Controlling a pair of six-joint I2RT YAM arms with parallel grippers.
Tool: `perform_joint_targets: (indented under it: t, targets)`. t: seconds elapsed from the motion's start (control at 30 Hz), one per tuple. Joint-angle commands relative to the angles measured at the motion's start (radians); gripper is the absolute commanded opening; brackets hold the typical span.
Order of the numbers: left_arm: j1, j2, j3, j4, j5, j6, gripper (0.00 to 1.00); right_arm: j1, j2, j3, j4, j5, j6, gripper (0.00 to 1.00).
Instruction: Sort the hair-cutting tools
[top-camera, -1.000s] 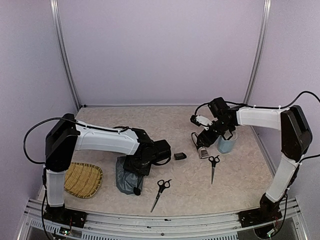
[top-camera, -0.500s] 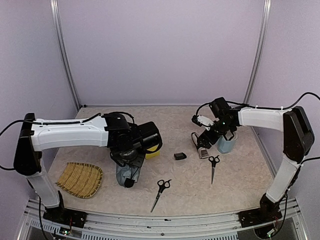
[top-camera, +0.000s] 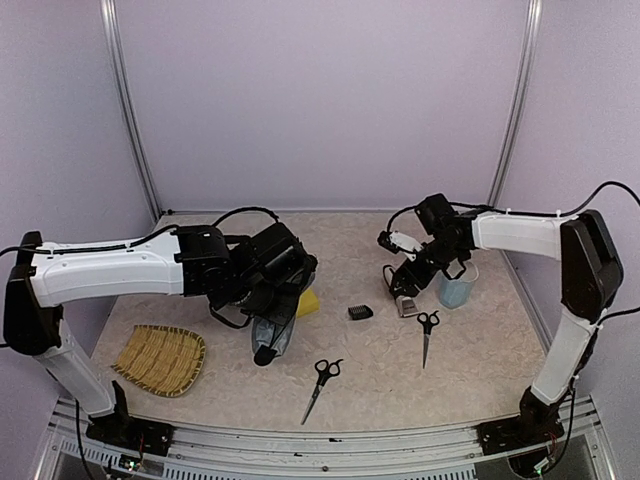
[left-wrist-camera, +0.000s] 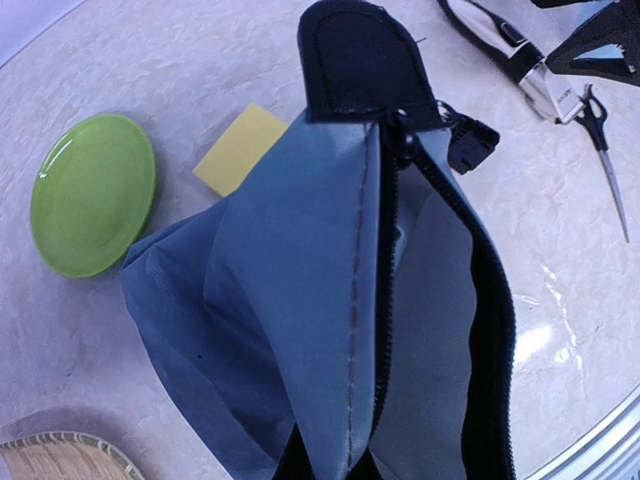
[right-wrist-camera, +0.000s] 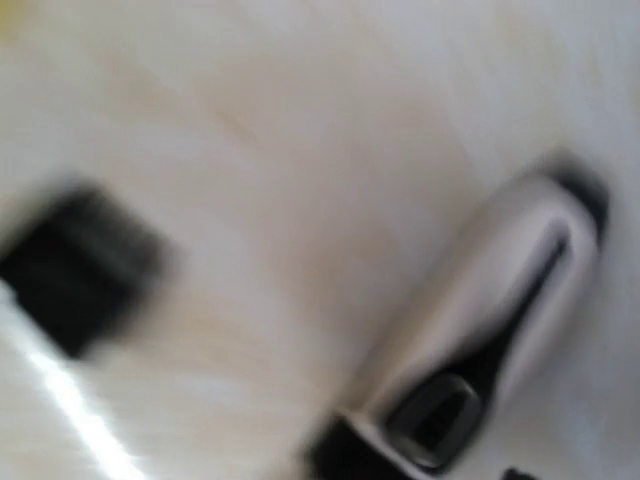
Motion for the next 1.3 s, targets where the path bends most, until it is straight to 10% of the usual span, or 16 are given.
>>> perform_joint_targets:
  t: [0.0, 0.2, 0.6, 1.27]
  targets:
    - [0.015, -0.069, -0.045, 0.222, 0.105, 0.069, 0.00, 0.021, -0.221, 0.027, 0.020, -0.361, -0.096, 0.73]
    - [0.074, -0.076, -0.073, 0.394, 0.199, 0.076, 0.00, 0.058, -0.234, 0.073, -0.036, -0.618, -0.009, 0.68]
    - [0.155, 0.012, -0.043, 0.510, 0.617, 0.071, 0.00, 0.286, -0.369, 0.202, -0.209, -0.427, -0.574, 0.59]
    - [0.144, 0.095, 0.012, 0.470, 0.851, 0.083, 0.00, 0.446, -0.352, 0.041, -0.155, -0.098, -0.716, 0.60]
